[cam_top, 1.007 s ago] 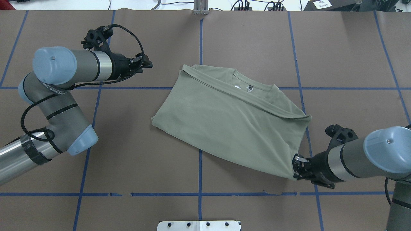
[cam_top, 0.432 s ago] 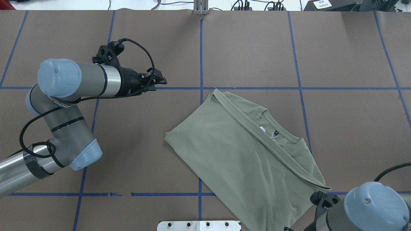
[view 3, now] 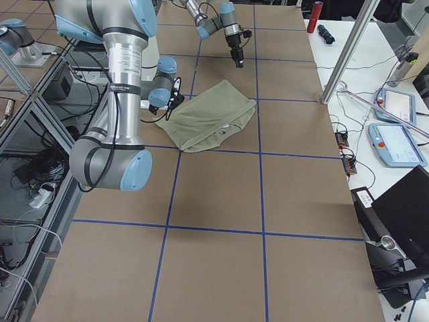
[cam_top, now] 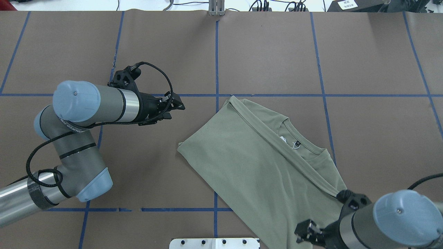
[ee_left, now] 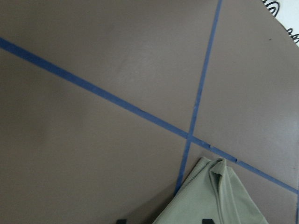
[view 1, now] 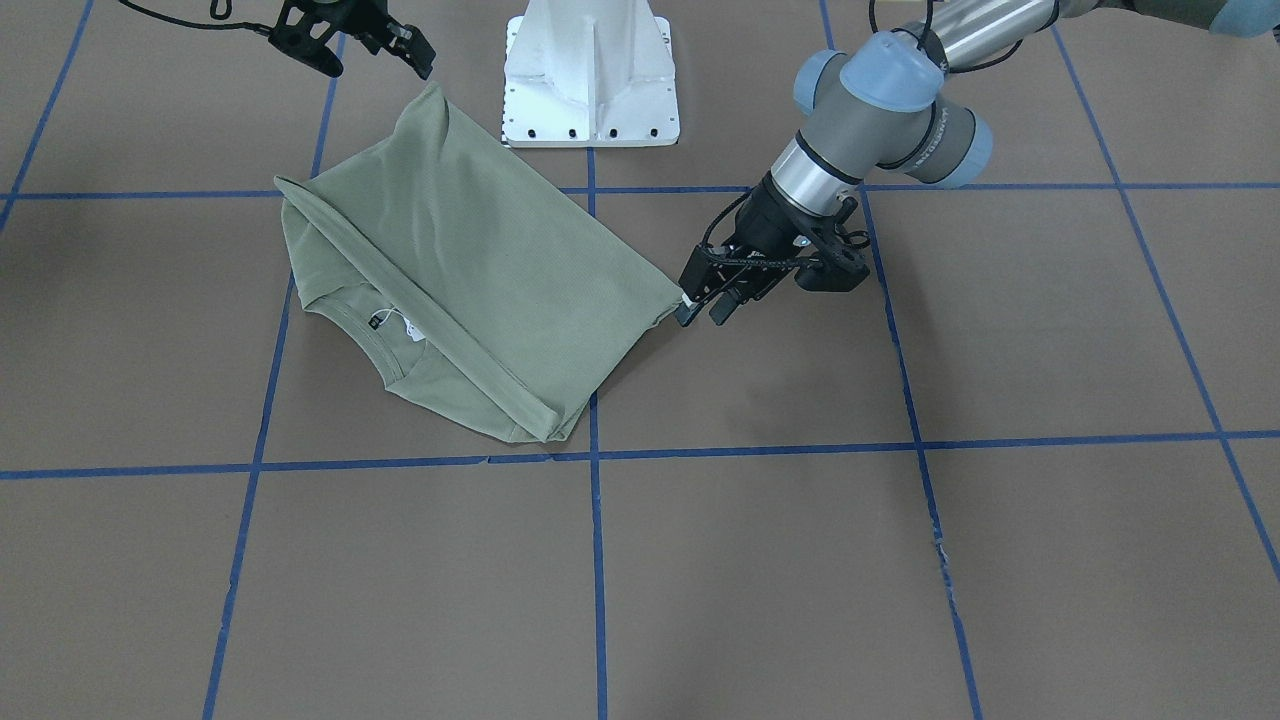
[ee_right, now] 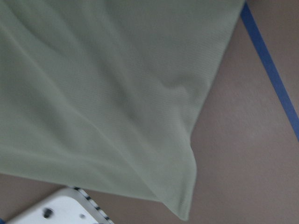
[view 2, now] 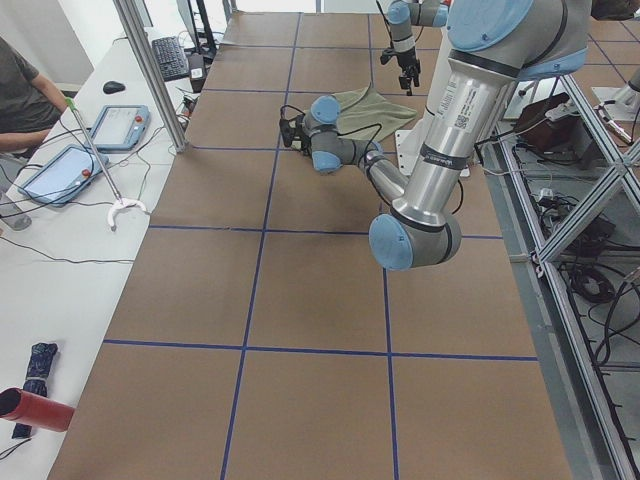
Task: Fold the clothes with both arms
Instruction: 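Drag the shirt corner toward the robot with the right gripper while the left moves inward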
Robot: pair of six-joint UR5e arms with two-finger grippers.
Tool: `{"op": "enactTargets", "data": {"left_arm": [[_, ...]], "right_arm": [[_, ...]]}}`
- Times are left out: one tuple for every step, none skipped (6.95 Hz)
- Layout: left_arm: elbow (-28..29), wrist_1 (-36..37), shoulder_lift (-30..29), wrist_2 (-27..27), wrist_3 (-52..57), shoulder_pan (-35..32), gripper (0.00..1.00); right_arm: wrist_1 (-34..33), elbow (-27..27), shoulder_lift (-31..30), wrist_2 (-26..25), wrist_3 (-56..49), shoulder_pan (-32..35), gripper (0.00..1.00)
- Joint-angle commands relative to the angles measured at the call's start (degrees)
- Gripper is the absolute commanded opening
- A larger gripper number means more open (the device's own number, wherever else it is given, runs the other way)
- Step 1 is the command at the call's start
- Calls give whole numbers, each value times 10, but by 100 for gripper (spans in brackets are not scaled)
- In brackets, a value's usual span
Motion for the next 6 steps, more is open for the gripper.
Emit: {"op": "enactTargets", "data": {"left_arm": [[-15,88,4,42,-5,44,63],[-7,89,5,60,-6,71,64],[-6,89,2,63,-6,76,64],[-5,89,5,64,-6,95,64],[-3,89,5,64,-6,98,64],[-1,89,5,65,-6,103,64]], "right_arm": [[0,-15,31,-1,-23,160,100],[0,-38,40,0,-53,194,100],[0,-47,46,-2,-64,199,100],[-1,-62,70,-2,-64,203,100],[-2,-70,81,-2,-63,204,100],[-2,-70,81,-2,-63,204,100]]}}
